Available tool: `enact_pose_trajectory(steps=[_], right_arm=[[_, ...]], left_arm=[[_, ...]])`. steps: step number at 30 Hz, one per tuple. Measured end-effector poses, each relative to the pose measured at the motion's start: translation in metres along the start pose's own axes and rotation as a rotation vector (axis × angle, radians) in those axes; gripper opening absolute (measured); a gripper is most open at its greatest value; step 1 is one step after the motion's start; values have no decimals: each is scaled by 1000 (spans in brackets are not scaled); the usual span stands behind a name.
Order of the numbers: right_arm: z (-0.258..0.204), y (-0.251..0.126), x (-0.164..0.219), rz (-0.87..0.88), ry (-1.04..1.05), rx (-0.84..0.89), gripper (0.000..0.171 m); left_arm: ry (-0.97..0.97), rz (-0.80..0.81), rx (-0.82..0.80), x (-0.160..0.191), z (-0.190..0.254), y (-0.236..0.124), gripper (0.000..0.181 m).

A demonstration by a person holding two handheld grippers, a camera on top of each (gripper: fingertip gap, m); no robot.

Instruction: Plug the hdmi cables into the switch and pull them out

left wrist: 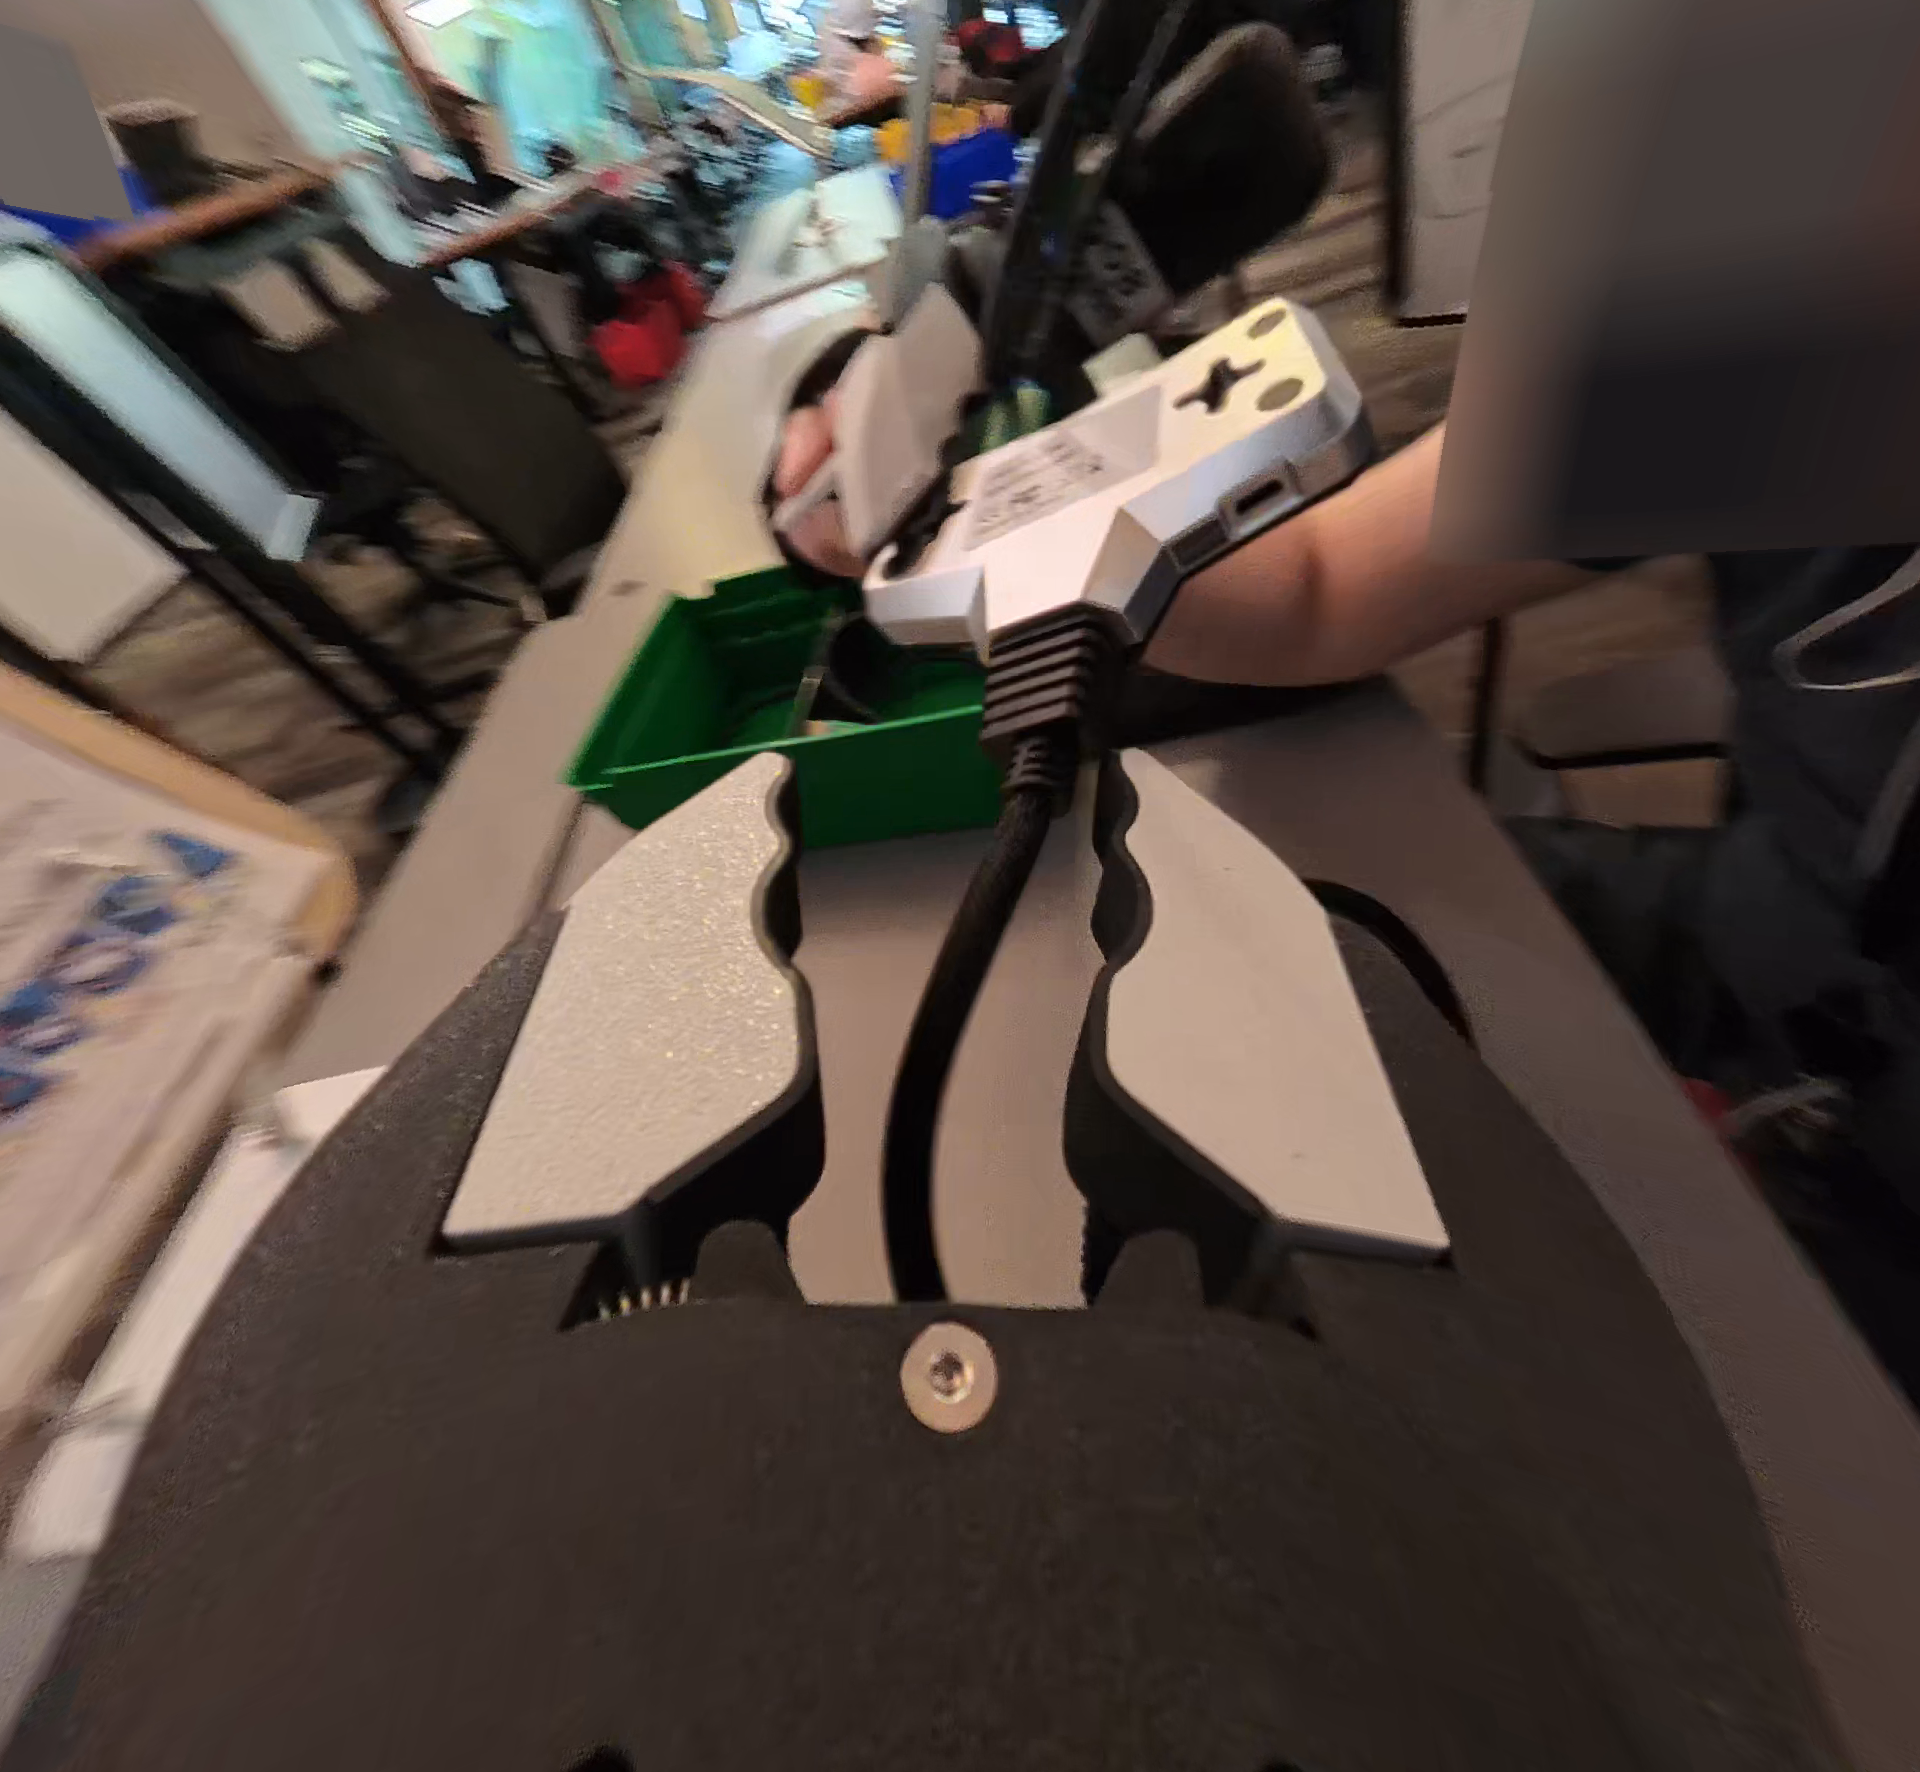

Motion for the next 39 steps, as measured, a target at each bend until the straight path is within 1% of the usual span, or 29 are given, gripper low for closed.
enact_pose_trajectory(steps=[3,5,7,11,13,16,17,19,21,22,24,27,28,31,34,37,39], right_arm=[[5,-3,6,-118,-34,24,23],[8,-3,13,-215,-50,38,23],[7,0,19,-295,-67,50,24],[0,12,29,-414,-75,33,24],[-4,18,33,-450,-72,19,24],[-8,22,36,-457,-41,-10,24],[-8,23,36,-448,-27,-17,24],[-9,23,37,-442,-8,-38,24],[-10,24,40,-462,8,-64,24],[-10,25,41,-463,14,-62,24],[-11,25,44,-477,26,-69,24],[-14,27,51,-494,31,-82,24],[-15,28,53,-498,26,-85,24],[-18,28,58,-484,41,-96,25],[-19,31,63,-475,75,-47,30],[-17,26,70,-460,108,-24,41],[-15,18,76,-447,105,-41,41]], left_arm=[[104,56,-223,-8,3,-22,55],[153,8,-319,-11,11,-29,51],[234,-86,-418,-11,21,-21,55],[406,-208,-538,-5,38,16,58],[465,-249,-557,-1,39,36,56],[503,-319,-560,11,31,59,53],[530,-332,-589,15,26,64,54],[586,-332,-652,22,16,70,46],[624,-301,-683,25,12,72,28],[628,-294,-687,26,11,72,27],[621,-312,-696,28,8,74,27],[699,-394,-731,33,4,79,28],[701,-420,-723,34,3,81,26],[643,-433,-689,38,0,81,23],[665,-448,-742,41,-2,79,23],[668,-494,-799,46,-8,72,23],[670,-493,-844,47,-11,67,23]])
Point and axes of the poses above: each gripper's, where its closed fingertips meet, y out along the fingers, x out of its underside, z = x × y across the jaws, the point moved 10 cm from there along -y, back along the fingers, and after that the axes turned 8 degrees about -y, right-handed, at the moved point
